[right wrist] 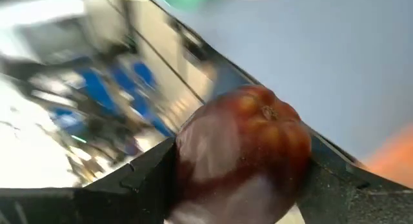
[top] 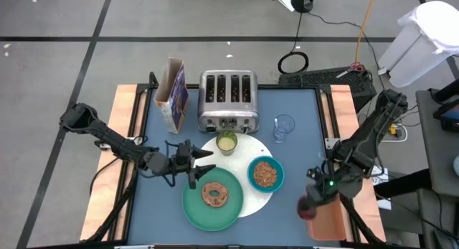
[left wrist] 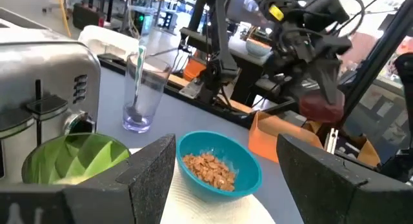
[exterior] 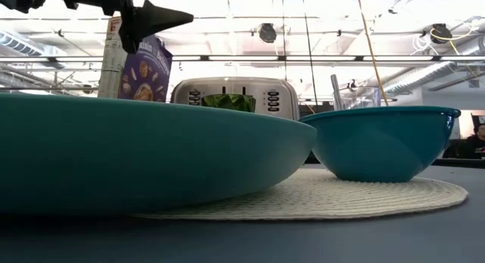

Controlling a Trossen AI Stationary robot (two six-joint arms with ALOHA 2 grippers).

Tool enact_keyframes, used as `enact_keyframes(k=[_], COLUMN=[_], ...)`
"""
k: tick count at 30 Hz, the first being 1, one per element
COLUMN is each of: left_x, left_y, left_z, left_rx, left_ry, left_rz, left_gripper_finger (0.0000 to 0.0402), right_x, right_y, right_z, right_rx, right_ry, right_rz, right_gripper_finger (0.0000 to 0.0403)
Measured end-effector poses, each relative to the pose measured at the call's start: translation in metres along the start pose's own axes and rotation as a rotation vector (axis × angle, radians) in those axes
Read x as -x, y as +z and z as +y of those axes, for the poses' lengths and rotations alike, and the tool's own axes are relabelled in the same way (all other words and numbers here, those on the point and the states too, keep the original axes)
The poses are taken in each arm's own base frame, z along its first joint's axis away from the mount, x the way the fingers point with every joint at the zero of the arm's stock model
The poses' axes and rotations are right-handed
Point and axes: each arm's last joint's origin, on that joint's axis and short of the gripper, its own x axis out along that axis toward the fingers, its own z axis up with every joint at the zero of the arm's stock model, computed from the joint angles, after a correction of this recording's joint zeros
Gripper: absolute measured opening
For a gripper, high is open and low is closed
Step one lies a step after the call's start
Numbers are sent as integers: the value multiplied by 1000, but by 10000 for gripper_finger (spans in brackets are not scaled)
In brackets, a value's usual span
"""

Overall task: Arrange a breakfast setting
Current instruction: Put the red apple to the top left of the placemat

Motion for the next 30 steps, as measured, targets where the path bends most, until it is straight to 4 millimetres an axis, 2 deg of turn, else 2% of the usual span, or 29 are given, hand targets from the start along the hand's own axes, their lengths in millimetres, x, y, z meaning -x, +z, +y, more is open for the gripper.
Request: enact_keyframes(k=[7, 14, 25, 30], left_x=[0, -3, -7, -10], left_y=[1, 7, 15, 20], left_z=[0, 2, 7, 10], left_rx=[-35, -128, -293, -286], left_ry=[-3, 4, -1, -22], left_rz=[-9, -53, -101, -130], left_gripper_finger=[273, 273, 273, 273], right_x=[5, 10, 1, -5], right_y=[17, 38, 58, 70], right_z=[19, 30, 69, 80], right_rx=[5, 61, 290, 381], right_ry=[257, 363, 526, 535], right_rz=[-303, -640, -832, -926], right_gripper_finger=[253, 254, 254, 254])
